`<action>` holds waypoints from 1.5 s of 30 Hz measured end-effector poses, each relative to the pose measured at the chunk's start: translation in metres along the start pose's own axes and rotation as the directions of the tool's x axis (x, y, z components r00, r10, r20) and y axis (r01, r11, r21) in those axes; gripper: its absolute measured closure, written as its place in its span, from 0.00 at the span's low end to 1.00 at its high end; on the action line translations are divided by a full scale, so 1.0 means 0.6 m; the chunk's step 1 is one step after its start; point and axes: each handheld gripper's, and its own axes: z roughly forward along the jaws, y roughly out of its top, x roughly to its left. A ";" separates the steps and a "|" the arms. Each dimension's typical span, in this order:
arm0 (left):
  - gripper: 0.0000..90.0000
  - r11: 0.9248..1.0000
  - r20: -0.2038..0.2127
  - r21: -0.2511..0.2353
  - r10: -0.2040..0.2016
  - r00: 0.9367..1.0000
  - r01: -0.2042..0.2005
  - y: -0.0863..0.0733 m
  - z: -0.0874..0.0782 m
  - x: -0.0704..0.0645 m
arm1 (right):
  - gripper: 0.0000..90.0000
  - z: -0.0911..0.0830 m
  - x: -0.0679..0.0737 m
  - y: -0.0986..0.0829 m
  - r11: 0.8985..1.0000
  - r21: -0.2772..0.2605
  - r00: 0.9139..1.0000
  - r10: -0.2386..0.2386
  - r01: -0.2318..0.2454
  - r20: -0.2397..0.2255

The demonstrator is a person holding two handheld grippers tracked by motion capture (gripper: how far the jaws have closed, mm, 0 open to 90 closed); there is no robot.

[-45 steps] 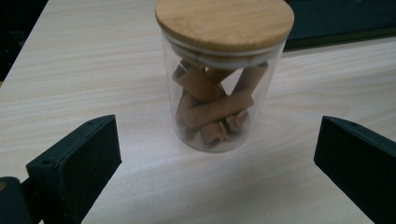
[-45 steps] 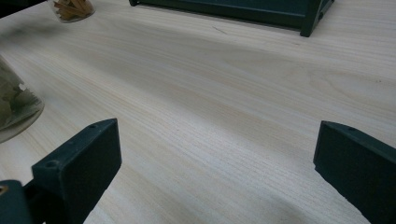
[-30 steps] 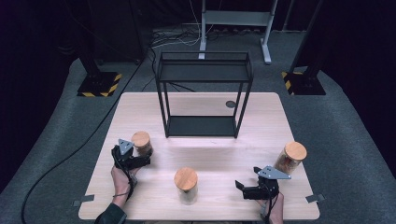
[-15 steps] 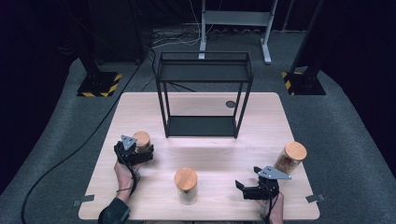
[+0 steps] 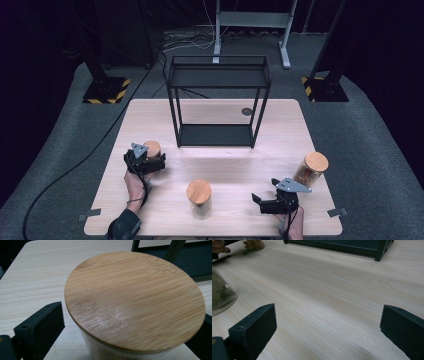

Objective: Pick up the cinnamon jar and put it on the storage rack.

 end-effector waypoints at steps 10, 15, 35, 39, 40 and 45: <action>0.27 1.000 0.024 -0.013 -0.019 1.000 0.019 -0.003 -0.003 0.001 | 0.01 0.000 0.001 0.000 1.000 0.000 1.000 -0.001 0.001 0.002; 0.28 1.000 0.026 -0.012 -0.013 1.000 0.013 -0.003 -0.004 0.001 | 0.01 0.000 0.000 0.000 1.000 -0.001 1.000 -0.001 0.001 0.001; 0.28 1.000 0.069 -0.027 0.009 0.998 -0.008 0.004 -0.016 -0.016 | 0.01 -0.001 0.000 0.000 1.000 -0.007 1.000 0.001 -0.001 0.002; 0.28 1.000 0.074 -0.026 0.016 0.997 -0.014 0.007 -0.020 -0.020 | 0.01 -0.001 0.000 0.000 1.000 -0.006 1.000 0.000 0.000 0.003; 0.28 1.000 0.076 -0.027 0.017 0.997 -0.015 0.008 -0.021 -0.021 | 0.01 -0.001 0.000 0.000 1.000 -0.005 1.000 -0.001 0.001 0.001; 0.28 0.999 0.083 -0.032 0.024 0.996 -0.021 0.010 -0.025 -0.024 | 0.01 0.000 0.001 0.000 1.000 -0.003 1.000 -0.001 0.001 0.001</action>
